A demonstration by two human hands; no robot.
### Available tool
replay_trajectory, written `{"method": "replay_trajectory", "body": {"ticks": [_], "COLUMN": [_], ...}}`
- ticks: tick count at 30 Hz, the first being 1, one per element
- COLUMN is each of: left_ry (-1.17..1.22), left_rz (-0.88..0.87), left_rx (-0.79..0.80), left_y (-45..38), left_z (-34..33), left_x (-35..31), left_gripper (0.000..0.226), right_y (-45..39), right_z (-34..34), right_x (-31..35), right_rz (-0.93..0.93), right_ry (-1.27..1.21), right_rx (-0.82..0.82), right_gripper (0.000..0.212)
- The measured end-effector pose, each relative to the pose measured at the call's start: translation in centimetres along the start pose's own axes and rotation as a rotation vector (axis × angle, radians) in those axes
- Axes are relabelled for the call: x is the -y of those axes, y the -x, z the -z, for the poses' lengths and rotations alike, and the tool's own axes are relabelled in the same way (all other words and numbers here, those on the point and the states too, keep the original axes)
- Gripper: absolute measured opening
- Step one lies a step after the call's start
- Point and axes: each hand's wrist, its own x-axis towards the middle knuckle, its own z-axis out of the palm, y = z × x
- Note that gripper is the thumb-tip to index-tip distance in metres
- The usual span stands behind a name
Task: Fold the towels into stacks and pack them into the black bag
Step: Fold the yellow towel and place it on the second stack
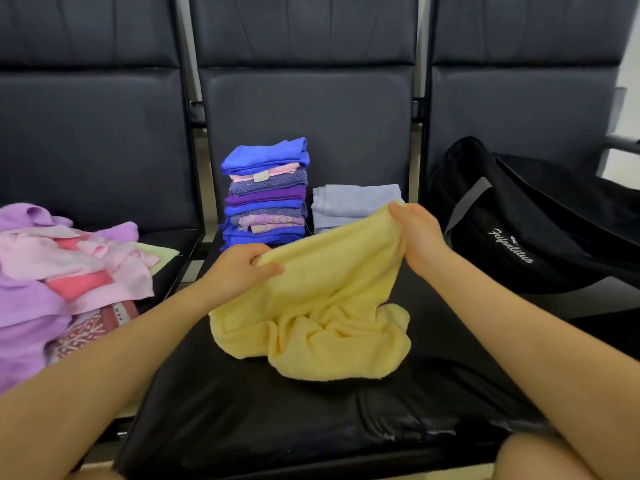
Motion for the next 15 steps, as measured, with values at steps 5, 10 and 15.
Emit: {"method": "replay_trajectory", "body": {"ticks": [5,10,15], "left_ry": [0.008,0.125,-0.2], "left_rz": [0.041,0.148,0.263], "left_rx": [-0.094,-0.279,-0.274], "left_y": [-3.1,-7.0,-7.1], "left_z": [1.6,1.4,-1.6], "left_x": [1.0,2.5,3.8], "left_gripper": [0.02,0.024,0.055], "right_y": [-3.2,-6.8,-5.2], "right_z": [0.9,0.5,0.5], "right_x": [0.6,1.1,-2.3], "right_rz": [0.162,-0.014,-0.096], "right_ry": [0.272,0.27,0.352], "right_rx": [-0.136,-0.185,-0.086], "right_gripper": [0.027,0.016,0.036]}}
